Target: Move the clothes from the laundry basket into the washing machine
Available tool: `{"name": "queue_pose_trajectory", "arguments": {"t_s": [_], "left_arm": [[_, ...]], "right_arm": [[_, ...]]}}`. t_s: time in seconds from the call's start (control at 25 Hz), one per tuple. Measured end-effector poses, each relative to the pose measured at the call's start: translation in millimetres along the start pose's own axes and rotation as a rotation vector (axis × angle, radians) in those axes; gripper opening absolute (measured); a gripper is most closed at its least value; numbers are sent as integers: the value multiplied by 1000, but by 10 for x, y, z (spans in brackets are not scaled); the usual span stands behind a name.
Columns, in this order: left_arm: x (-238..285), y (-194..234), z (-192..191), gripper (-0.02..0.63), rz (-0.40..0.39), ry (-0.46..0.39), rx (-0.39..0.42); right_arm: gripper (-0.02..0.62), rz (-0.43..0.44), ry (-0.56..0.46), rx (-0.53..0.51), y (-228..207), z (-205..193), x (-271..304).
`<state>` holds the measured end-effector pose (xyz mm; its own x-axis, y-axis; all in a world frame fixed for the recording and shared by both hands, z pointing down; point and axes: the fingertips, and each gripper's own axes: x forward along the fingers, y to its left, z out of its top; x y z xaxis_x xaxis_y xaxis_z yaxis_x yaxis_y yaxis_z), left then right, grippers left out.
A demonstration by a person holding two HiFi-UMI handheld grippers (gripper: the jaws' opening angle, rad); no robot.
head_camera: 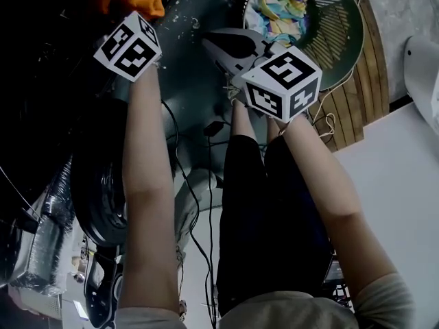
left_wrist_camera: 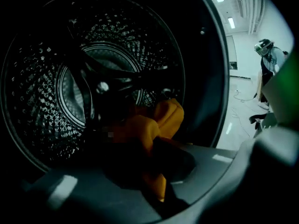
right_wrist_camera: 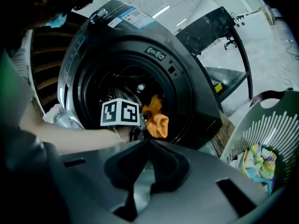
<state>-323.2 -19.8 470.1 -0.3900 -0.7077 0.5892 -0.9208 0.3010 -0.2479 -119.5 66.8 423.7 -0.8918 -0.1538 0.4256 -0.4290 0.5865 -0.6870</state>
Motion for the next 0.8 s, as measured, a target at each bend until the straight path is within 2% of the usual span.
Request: {"name": "queue_pose_trajectory", "arguments": {"t_s": [0.12, 0.2, 0.28, 0.44, 0.52, 0.6, 0.68, 0.8], "left_arm": [[168, 273, 274, 72, 67, -53, 7], [209, 433, 482, 72, 115, -97, -17], [222, 479, 553, 74, 127, -103, -45], [204, 271, 250, 128, 58, -25, -81], [102, 174, 143, 245, 46, -24, -119], [-43, 62, 83, 259, 30, -34, -133], [-165, -107, 7, 262, -17, -24, -104], [-198, -347, -195, 262, -114, 47, -7]], "right_arm": [[18, 8, 3, -12, 13, 25, 12], [19, 13, 2, -13, 19, 29, 20], [18, 13, 0, -10, 23, 18, 27], [18, 9, -1, 15, 30, -47, 13], [20, 4, 0, 22, 21, -64, -17], [20, -5, 1, 29, -10, -71, -72], [19, -18, 0, 37, -62, -76, -136], [20, -33, -1, 40, -121, -73, -207]]}}
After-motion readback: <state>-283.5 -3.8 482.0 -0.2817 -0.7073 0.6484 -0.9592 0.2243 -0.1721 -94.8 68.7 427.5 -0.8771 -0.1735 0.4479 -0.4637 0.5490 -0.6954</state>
